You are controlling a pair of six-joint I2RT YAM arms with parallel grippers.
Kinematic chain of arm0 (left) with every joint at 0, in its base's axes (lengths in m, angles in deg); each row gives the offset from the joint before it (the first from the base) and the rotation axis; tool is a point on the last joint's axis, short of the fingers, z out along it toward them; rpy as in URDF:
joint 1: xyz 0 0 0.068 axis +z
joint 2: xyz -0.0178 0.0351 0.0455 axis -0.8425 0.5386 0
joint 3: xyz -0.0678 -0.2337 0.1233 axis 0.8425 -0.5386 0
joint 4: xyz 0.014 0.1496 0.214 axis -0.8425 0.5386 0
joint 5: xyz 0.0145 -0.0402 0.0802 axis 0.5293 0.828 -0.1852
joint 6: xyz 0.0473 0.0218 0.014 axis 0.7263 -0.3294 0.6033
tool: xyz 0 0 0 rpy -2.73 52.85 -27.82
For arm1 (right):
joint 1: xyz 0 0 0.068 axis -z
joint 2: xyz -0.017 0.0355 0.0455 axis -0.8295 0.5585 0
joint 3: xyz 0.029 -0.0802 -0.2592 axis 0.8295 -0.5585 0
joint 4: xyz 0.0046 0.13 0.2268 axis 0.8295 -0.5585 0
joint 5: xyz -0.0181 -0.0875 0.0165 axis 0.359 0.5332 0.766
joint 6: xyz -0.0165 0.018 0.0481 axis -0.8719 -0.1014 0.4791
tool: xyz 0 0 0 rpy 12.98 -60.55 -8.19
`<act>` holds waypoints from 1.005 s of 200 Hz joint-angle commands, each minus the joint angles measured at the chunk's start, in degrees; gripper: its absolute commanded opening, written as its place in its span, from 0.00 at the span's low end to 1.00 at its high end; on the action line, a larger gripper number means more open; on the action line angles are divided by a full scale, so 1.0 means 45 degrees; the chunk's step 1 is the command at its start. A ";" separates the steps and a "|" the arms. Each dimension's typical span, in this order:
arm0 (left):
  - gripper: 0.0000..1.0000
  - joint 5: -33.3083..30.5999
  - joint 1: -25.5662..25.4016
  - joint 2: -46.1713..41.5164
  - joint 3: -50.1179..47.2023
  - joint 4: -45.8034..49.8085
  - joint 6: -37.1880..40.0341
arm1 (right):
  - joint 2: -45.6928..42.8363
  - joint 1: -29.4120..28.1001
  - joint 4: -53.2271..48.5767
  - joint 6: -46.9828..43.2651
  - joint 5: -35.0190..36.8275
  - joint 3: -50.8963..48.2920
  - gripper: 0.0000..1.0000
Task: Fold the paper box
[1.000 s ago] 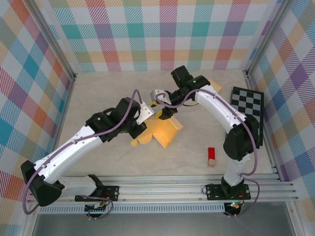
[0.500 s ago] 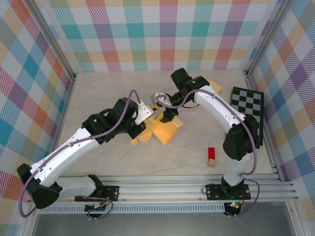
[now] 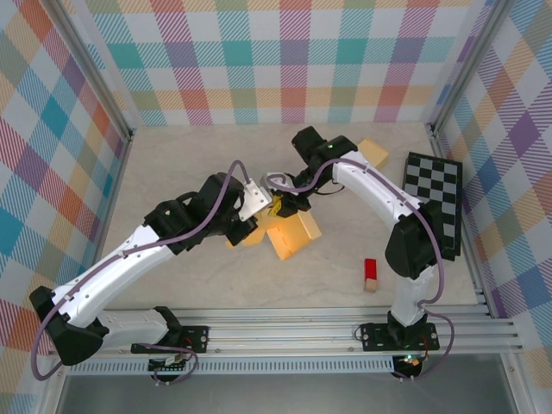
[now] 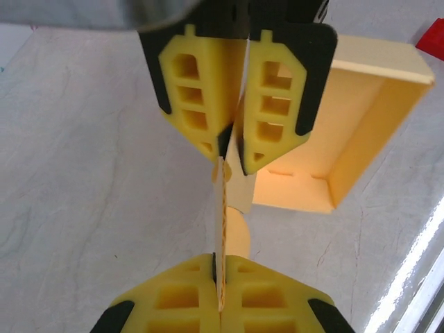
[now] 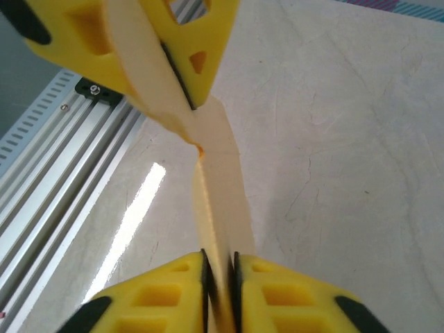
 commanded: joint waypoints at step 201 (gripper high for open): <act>0.94 0.2550 0.6719 0.2759 -0.0609 -0.1258 -1.2687 | -0.4926 -0.0418 2.1563 0.7041 0.3516 -1.2992 0.00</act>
